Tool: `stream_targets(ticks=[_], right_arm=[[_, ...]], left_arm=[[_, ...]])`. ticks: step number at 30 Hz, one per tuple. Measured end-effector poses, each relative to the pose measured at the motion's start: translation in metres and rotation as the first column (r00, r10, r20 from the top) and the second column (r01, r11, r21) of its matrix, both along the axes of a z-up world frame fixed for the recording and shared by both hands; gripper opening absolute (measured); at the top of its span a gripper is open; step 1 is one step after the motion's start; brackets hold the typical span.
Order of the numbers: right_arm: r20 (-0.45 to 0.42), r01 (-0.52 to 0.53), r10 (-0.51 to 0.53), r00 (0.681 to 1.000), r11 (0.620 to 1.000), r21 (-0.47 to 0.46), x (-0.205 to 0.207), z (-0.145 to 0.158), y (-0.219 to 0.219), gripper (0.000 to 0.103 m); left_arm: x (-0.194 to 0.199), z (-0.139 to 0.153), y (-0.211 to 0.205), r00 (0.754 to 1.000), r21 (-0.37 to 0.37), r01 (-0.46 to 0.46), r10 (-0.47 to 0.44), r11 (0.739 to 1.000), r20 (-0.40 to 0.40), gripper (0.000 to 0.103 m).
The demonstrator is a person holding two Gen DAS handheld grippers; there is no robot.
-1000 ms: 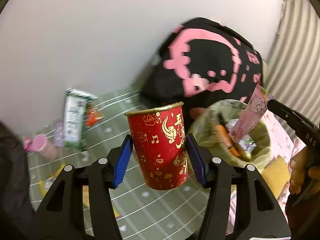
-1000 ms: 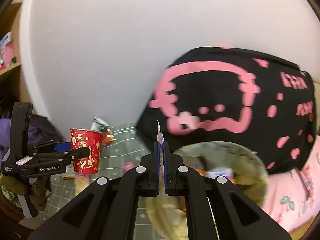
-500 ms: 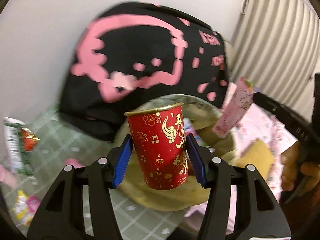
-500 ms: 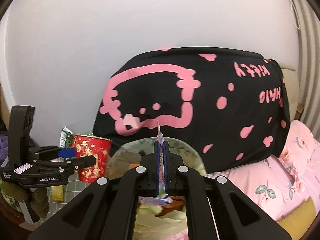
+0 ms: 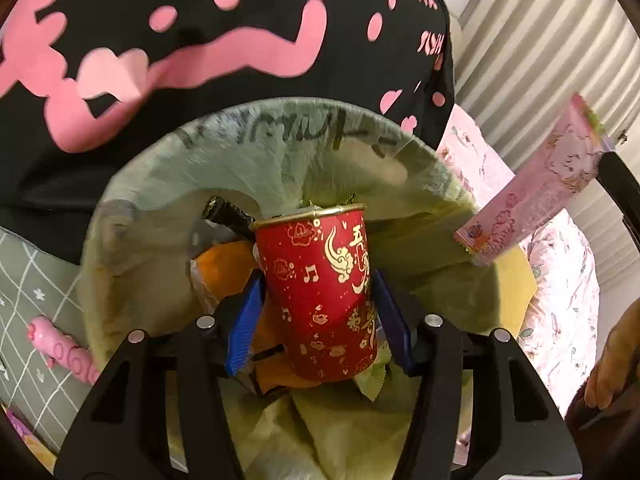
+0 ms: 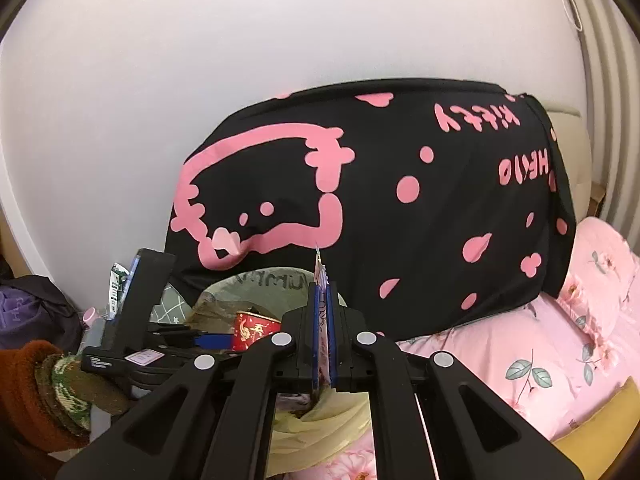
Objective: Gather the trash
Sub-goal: 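Carry cup and wrapper into the yellow trash bag, opening the left tool, then open the right tool to drop the pink wrapper into the trash bag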
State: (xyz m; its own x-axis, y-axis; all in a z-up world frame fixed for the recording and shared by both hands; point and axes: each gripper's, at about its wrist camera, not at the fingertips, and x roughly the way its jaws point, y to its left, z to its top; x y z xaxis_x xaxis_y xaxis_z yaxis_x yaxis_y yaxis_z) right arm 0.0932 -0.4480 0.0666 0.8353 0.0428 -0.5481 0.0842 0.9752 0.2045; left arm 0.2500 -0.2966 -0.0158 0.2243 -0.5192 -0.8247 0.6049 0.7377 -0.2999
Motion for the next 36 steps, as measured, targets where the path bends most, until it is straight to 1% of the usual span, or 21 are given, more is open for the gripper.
stream_targets(ticks=[3,6,8,10,13,15,17,19,21,22,23,25,27,29,31,34,36], right_arm=[[-0.009,-0.017,0.018,1.000,1.000,0.021,0.006,-0.006,-0.004,0.005],[0.002,-0.048,0.048,0.999,0.999,0.024,0.012,-0.006,-0.001,0.005],[0.014,-0.072,0.072,0.997,0.997,0.032,0.016,-0.003,0.003,0.005],[0.031,-0.103,0.102,0.994,0.994,0.039,0.020,0.002,0.010,0.005],[0.068,-0.168,0.165,0.984,0.985,0.038,0.027,0.013,0.028,0.005],[0.081,-0.209,0.205,0.976,0.977,0.044,0.032,0.017,0.040,0.005],[0.077,-0.262,0.256,0.964,0.962,0.074,0.040,0.015,0.053,0.005],[0.053,-0.298,0.294,0.954,0.950,0.090,0.049,0.006,0.067,0.005],[-0.009,-0.321,0.323,0.946,0.942,0.095,0.063,-0.015,0.082,0.005],[-0.036,-0.322,0.326,0.945,0.942,0.100,0.066,-0.024,0.086,0.005],[-0.089,-0.318,0.328,0.941,0.942,0.106,0.074,-0.040,0.091,0.005],[-0.148,-0.314,0.327,0.933,0.944,0.107,0.080,-0.059,0.093,0.005],[-0.216,-0.290,0.305,0.928,0.952,0.096,0.086,-0.079,0.091,0.005],[-0.245,-0.265,0.281,0.928,0.959,0.096,0.088,-0.090,0.087,0.005],[-0.262,-0.255,0.272,0.926,0.962,0.097,0.090,-0.095,0.083,0.005],[-0.292,-0.244,0.245,0.925,0.969,0.040,0.092,-0.097,0.083,0.005],[-0.305,-0.235,0.230,0.924,0.972,0.023,0.091,-0.097,0.083,0.005]], left_arm=[[0.001,0.003,0.000,1.000,-0.021,-0.010,0.010,1.000,0.003,0.056],[-0.005,0.018,0.014,1.000,-0.059,-0.007,0.008,0.998,0.019,0.064],[-0.008,0.029,0.026,0.999,-0.066,-0.022,0.025,0.998,0.042,0.065],[-0.012,0.042,0.045,0.996,-0.082,-0.058,0.064,0.995,0.065,0.065],[-0.017,0.058,0.079,0.982,-0.097,-0.154,0.163,0.983,0.097,0.065],[-0.018,0.063,0.104,0.963,-0.092,-0.232,0.242,0.968,0.116,0.065],[-0.020,0.064,0.128,0.936,-0.086,-0.316,0.325,0.945,0.135,0.065],[-0.021,0.063,0.146,0.900,-0.051,-0.399,0.401,0.916,0.169,0.065],[-0.022,0.061,0.163,0.864,-0.015,-0.472,0.466,0.882,0.189,0.065],[-0.023,0.058,0.172,0.854,-0.011,-0.495,0.488,0.869,0.179,0.065],[-0.025,0.056,0.176,0.849,-0.011,-0.505,0.499,0.863,0.171,0.065],[-0.031,0.052,0.192,0.833,-0.003,-0.536,0.530,0.844,0.161,0.065],[-0.034,0.048,0.202,0.822,0.003,-0.555,0.547,0.832,0.159,0.065],[-0.040,0.045,0.210,0.817,0.007,-0.564,0.557,0.826,0.150,0.065],[-0.047,0.044,0.216,0.816,0.011,-0.567,0.559,0.824,0.147,0.065],[-0.049,0.040,0.220,0.817,0.015,-0.565,0.557,0.825,0.146,0.065],[-0.050,0.037,0.223,0.820,0.016,-0.561,0.553,0.828,0.144,0.065]])
